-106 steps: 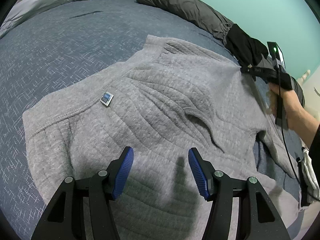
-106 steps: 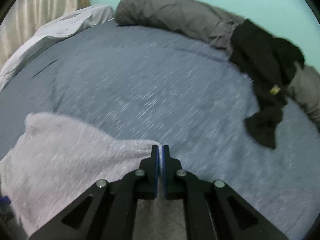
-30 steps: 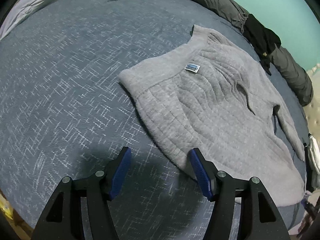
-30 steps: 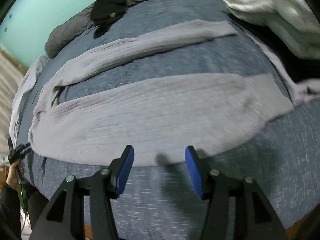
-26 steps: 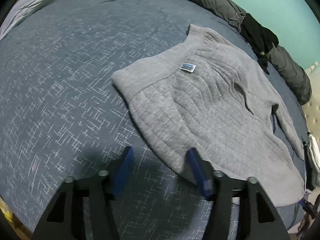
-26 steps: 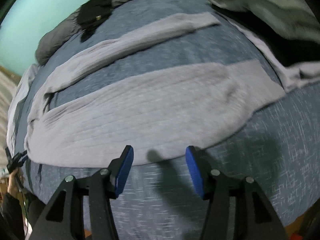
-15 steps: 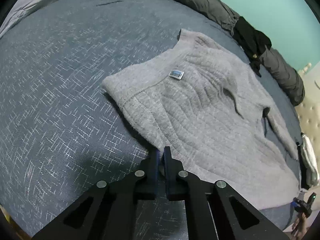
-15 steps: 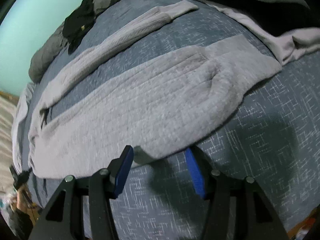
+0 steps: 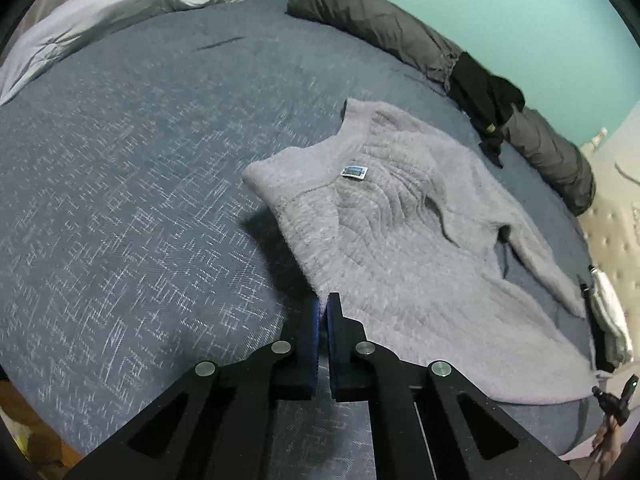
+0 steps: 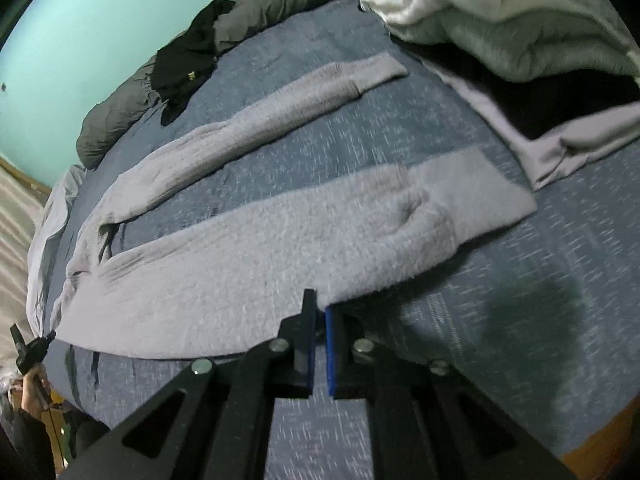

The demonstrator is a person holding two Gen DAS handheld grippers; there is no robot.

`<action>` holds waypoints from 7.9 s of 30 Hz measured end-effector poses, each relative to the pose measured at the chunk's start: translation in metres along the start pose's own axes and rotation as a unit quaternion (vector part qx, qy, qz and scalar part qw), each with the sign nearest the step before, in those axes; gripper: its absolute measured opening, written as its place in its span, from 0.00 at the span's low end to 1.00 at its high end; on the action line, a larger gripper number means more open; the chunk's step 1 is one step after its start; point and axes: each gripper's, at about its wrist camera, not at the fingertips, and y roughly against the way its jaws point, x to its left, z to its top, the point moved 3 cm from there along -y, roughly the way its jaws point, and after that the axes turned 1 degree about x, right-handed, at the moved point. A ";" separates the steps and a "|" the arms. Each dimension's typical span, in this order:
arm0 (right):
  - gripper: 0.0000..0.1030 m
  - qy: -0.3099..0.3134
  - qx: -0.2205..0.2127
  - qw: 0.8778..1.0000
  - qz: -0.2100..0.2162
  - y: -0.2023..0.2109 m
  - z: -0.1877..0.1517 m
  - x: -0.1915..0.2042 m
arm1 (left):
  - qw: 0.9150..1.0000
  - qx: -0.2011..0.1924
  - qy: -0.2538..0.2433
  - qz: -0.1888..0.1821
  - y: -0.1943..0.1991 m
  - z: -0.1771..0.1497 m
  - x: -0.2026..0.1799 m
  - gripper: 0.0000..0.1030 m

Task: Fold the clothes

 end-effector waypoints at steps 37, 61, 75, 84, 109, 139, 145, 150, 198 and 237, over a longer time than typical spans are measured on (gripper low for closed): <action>0.44 0.031 -0.025 0.999 0.013 -0.042 0.100 0.035 | 0.989 0.038 -0.140 -0.017 -0.053 0.020 -0.169 0.28; 0.46 -0.082 -0.033 0.996 0.015 -0.176 0.193 -0.004 | 0.971 0.105 -0.205 -0.059 -0.204 -0.002 -0.321 0.28; 0.13 -0.088 -0.048 0.995 -0.017 -0.190 0.208 0.002 | 0.969 0.100 -0.220 -0.051 -0.201 -0.001 -0.319 0.29; 0.06 -0.050 -0.029 0.998 -0.013 -0.143 0.216 0.011 | 0.969 0.100 -0.218 -0.052 -0.194 -0.003 -0.313 0.29; 0.16 0.041 -0.030 0.988 -0.144 -0.120 0.188 -0.025 | 0.965 0.103 -0.234 -0.066 -0.192 -0.003 -0.332 0.38; 0.08 0.001 -0.049 0.994 -0.103 -0.127 0.214 -0.019 | 0.963 0.102 -0.243 -0.058 -0.192 0.001 -0.326 0.38; 0.08 0.055 0.007 0.984 -0.172 -0.143 0.211 -0.029 | 0.965 0.107 -0.234 -0.059 -0.193 0.009 -0.320 0.38; 0.18 0.089 0.011 0.972 -0.218 -0.156 0.198 -0.028 | 0.965 0.112 -0.232 -0.042 -0.197 0.014 -0.308 0.38; 0.05 -0.017 -0.048 0.998 -0.020 -0.134 0.197 0.000 | 0.923 0.093 -0.372 0.022 -0.213 0.046 -0.317 0.03; 0.47 0.182 0.029 0.967 -0.175 -0.179 0.250 0.011 | 0.968 0.043 -0.242 -0.054 -0.197 0.022 -0.352 0.29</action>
